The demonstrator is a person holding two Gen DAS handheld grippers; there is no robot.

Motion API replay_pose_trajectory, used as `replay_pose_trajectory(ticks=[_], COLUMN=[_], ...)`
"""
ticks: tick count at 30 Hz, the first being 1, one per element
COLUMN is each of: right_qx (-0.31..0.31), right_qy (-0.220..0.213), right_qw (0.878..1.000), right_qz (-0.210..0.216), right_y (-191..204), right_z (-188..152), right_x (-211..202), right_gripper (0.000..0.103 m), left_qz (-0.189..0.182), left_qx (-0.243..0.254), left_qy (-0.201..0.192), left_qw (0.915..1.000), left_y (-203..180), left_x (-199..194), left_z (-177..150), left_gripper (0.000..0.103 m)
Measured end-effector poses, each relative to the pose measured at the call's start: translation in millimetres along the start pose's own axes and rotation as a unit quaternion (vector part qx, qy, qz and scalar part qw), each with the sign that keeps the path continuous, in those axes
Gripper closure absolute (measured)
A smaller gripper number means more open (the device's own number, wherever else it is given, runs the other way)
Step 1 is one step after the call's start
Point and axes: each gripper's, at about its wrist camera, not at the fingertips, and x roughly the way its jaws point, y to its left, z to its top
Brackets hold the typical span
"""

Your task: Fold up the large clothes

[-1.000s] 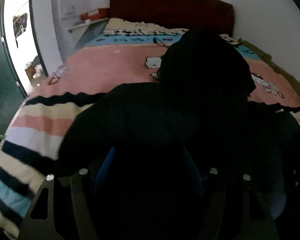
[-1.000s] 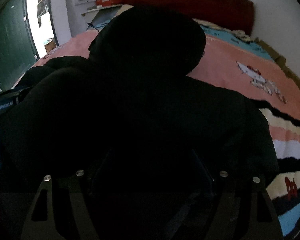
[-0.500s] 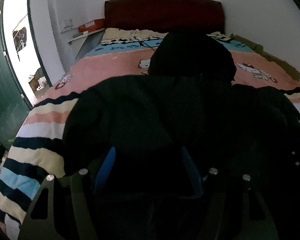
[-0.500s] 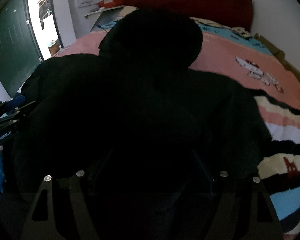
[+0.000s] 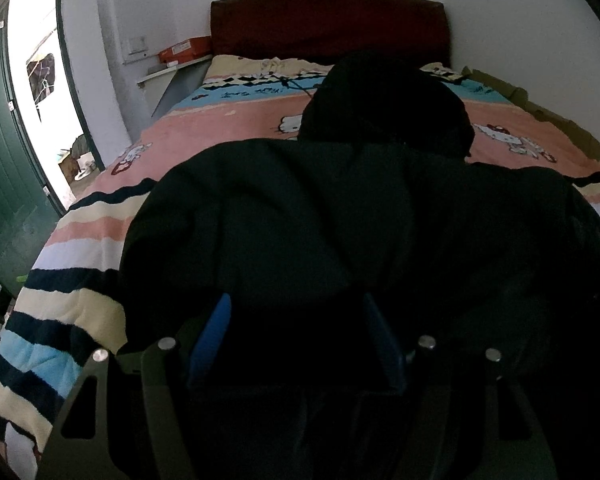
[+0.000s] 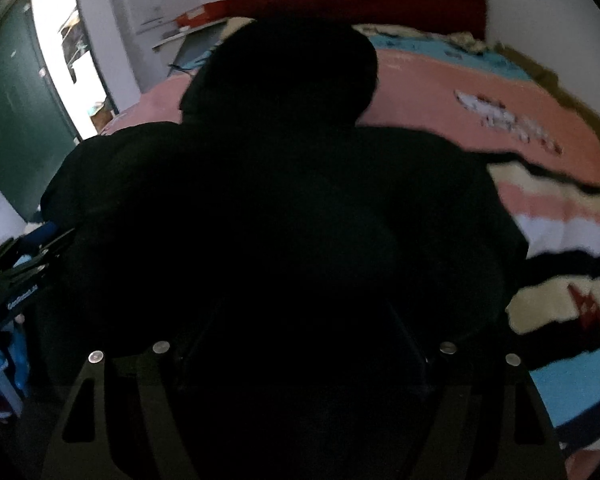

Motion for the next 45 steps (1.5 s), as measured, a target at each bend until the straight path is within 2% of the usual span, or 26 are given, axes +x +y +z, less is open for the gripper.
replay_pose_trajectory(ticks=[6,14,22,24,28,30,34,37,45], right_qx=[-0.01,-0.022,-0.02,-0.013,0.003,0.007,-0.007,-0.005,0.024], right_qy=[0.008,-0.003,-0.019,-0.024,-0.035,-0.04,-0.066,-0.087,-0.1], right_qw=[1.0,1.0,0.999,0.999,0.999,0.999,0.998,0.996,0.995], right_qz=[-0.007,-0.01,-0.026,-0.021,0.002,0.005,0.015,0.012,-0.002], right_y=[6,-2,-21,-25,-31,-31,-32,-40,-72], right_z=[2,6,9,9,18,27,55,86,179], right_x=[5,-14,-38,-45,-60,-69,-88,-93,-57], right_gripper=[0.027,0.027,0.021,0.019,0.013,0.011,0.01,0.01,0.01], left_qz=[0.0,0.002,-0.007,-0.008,-0.034,-0.055,-0.063,-0.072,-0.108], left_qx=[0.002,0.01,0.017,0.027,0.032,0.028,0.029,0.019,0.01], left_qy=[0.003,0.008,0.004,0.005,0.023,0.025,0.017,0.016,0.011], left_qw=[1.0,0.9999,0.9998,0.9996,0.9987,0.9977,0.9975,0.9971,0.9941], left_y=[1,4,7,6,13,22,36,46,37], left_x=[-1,-6,-13,-17,-20,-25,-29,-21,25], left_z=[-1,-2,0,1,9,21,51,87,182], left_gripper=[0.036,0.036,0.036,0.036,0.037,0.037,0.037,0.037,0.037])
